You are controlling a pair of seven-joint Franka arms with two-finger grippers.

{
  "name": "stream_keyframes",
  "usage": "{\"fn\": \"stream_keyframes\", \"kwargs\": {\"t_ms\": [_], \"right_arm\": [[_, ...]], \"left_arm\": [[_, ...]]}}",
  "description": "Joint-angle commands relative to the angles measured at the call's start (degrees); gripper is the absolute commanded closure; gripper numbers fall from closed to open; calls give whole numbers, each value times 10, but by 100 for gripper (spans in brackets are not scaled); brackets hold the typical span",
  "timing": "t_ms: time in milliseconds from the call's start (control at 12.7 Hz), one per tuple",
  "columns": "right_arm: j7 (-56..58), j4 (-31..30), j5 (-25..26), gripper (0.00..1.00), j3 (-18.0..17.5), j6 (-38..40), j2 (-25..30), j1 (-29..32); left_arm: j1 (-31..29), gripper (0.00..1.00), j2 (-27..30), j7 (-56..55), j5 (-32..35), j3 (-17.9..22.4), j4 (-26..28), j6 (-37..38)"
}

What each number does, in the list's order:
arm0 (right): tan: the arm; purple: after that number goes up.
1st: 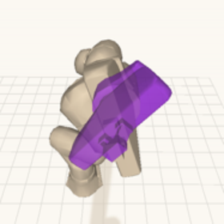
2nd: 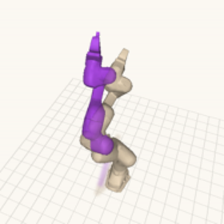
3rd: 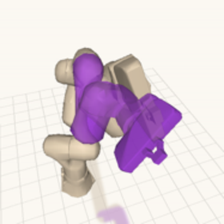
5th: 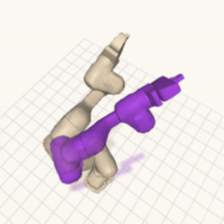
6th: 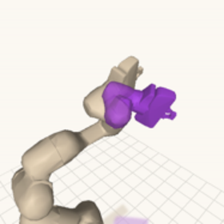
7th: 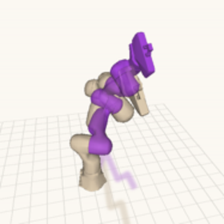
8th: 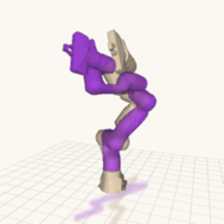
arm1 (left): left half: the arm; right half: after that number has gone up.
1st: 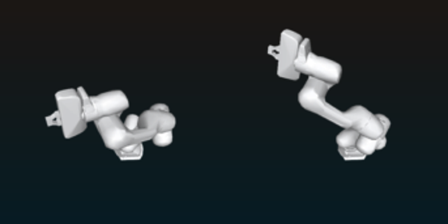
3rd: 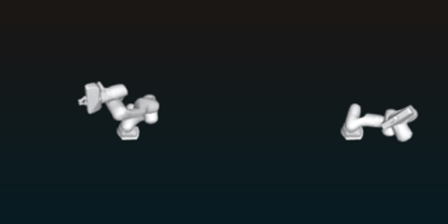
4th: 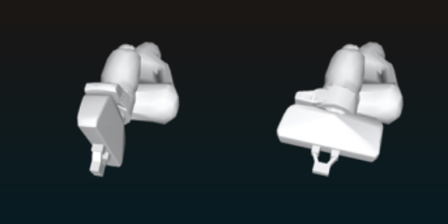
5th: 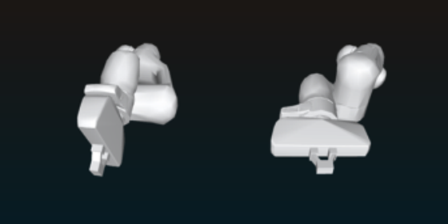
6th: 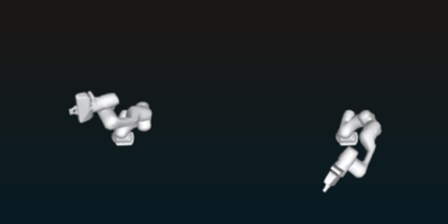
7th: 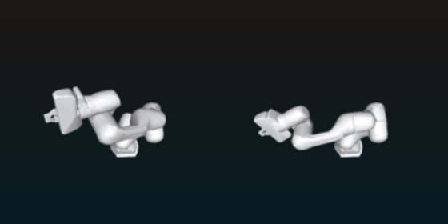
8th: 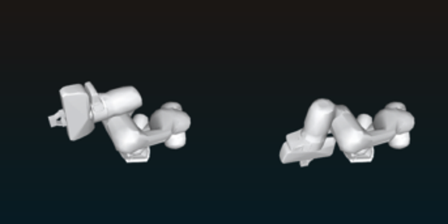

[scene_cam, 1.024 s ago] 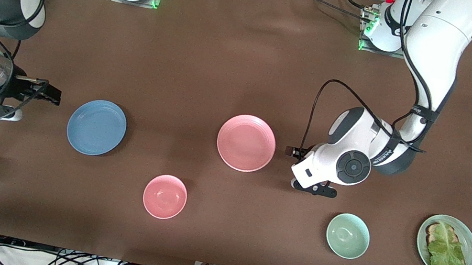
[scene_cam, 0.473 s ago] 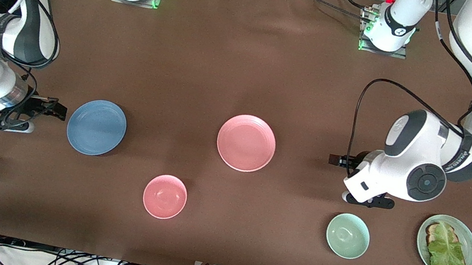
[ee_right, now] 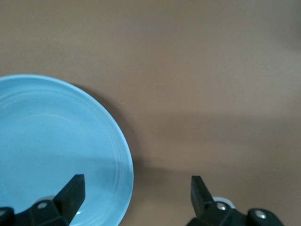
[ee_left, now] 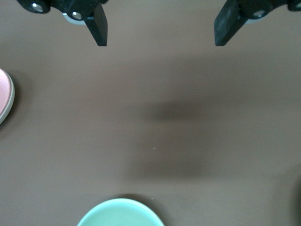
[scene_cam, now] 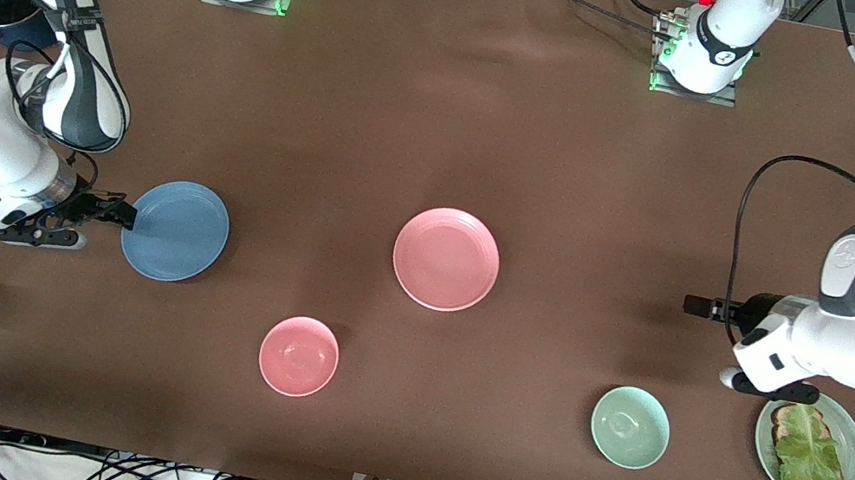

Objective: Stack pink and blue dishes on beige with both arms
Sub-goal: 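Grasp the blue plate rim with the right gripper while left withdraws, then carry the blue plate with the right gripper onto the pink plate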

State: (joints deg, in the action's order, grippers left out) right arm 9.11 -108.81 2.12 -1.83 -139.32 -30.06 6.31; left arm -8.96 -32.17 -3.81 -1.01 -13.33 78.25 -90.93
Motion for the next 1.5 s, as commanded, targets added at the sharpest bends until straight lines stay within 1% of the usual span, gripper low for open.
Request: {"fn": "stream_keyframes", "kwargs": {"t_ms": [0,79,236,315,551,630,788,945,1024,1103,1182,1339,1418], "right_arm": [[7,-25,-4,5,-5,-18,6,5],[7,-28,-4,8,-5,-23,4,6],[7,-30,-5,12,-5,-29,-5,10],[7,-31,-5,16,-5,-30,-10,11],[7,-32,-5,33,-5,-30,-12,11],[8,-32,-5,41,-5,-30,-12,11],[8,-32,-5,60,-5,-30,-12,11],[8,-32,-5,84,-5,-30,-12,12],[8,-32,-5,94,-5,-29,-12,12],[7,-32,-5,100,-5,-29,-12,13],[6,-30,-5,100,-6,-26,-11,13],[6,-22,-4,100,-9,-18,-3,12],[6,-6,-3,100,-12,0,5,11]], "left_arm": [[-19,0,37,48,11,-1,12,18],[-17,0,49,55,11,14,15,18],[-11,0,96,56,11,41,51,16],[2,0,119,55,11,59,63,16],[52,0,181,56,12,118,90,14],[67,0,193,55,11,135,92,15],[81,0,219,54,11,136,94,15],[90,0,244,55,11,138,89,14],[104,0,252,52,13,138,89,14],[105,0,262,52,31,138,94,15],[108,0,264,55,48,138,93,15],[109,0,271,55,49,138,102,29],[108,0,276,58,48,139,111,30]]}}
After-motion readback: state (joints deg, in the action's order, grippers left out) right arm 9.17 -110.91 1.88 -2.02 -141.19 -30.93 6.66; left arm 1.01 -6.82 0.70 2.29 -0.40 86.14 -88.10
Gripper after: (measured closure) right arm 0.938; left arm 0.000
